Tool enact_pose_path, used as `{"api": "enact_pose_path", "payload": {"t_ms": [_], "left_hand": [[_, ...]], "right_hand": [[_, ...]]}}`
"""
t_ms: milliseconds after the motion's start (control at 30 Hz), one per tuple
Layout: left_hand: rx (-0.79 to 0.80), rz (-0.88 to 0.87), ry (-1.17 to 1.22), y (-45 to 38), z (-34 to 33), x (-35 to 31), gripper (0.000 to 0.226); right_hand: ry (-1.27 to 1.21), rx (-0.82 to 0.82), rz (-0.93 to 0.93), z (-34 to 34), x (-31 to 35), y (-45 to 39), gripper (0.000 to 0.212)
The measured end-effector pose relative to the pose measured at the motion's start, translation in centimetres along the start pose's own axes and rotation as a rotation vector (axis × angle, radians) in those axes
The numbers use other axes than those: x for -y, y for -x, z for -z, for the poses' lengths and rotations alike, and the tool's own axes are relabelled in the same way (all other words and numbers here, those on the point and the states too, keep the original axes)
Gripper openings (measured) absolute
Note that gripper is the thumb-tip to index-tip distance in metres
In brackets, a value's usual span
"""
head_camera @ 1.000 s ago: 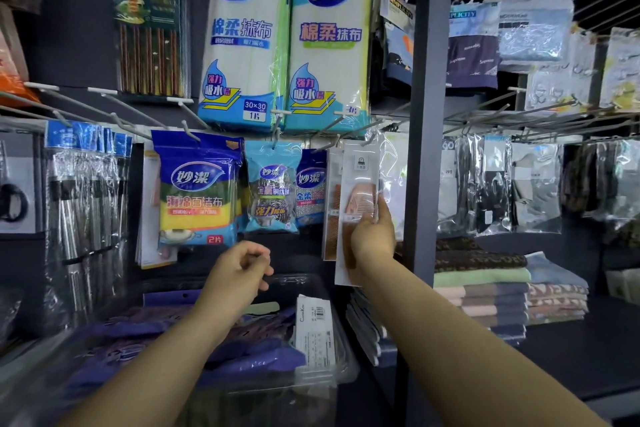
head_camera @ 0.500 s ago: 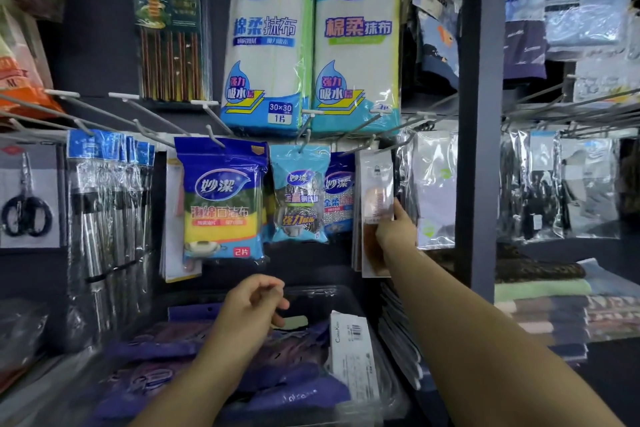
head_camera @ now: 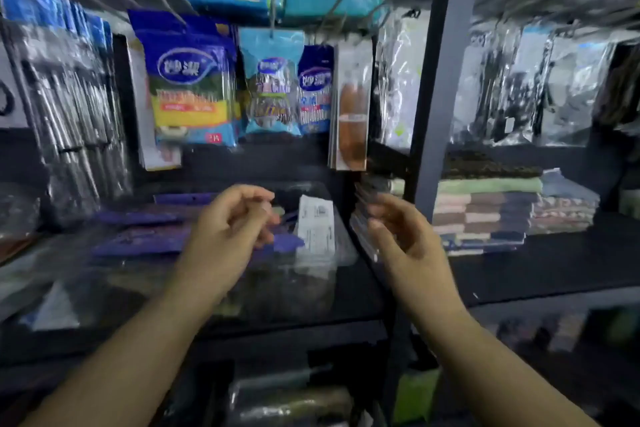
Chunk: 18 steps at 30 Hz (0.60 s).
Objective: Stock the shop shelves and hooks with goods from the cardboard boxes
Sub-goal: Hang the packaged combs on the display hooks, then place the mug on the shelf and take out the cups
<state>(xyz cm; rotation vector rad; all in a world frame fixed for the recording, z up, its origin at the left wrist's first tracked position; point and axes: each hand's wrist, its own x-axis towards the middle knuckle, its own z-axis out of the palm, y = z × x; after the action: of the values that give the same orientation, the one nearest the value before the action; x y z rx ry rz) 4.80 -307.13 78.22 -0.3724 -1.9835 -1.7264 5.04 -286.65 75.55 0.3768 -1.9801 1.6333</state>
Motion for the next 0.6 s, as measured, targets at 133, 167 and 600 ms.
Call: {"api": "enact_pose_path", "payload": {"t_ms": [133, 167, 600], "left_hand": [[0.071, 0.081, 0.038, 10.1, -3.1, 2.5, 0.022], [0.081, 0.137, 0.038, 12.5, -4.0, 3.5, 0.022], [0.230, 0.976, -0.202, 34.9, -9.6, 20.6, 0.020]], "right_hand": [[0.014, 0.045, -0.191, 4.3, -4.5, 9.8, 0.022], [0.038, 0.069, -0.265, 5.1, -6.1, 12.1, 0.022], [0.432, 0.401, -1.004, 12.1, -20.2, 33.1, 0.024]]}}
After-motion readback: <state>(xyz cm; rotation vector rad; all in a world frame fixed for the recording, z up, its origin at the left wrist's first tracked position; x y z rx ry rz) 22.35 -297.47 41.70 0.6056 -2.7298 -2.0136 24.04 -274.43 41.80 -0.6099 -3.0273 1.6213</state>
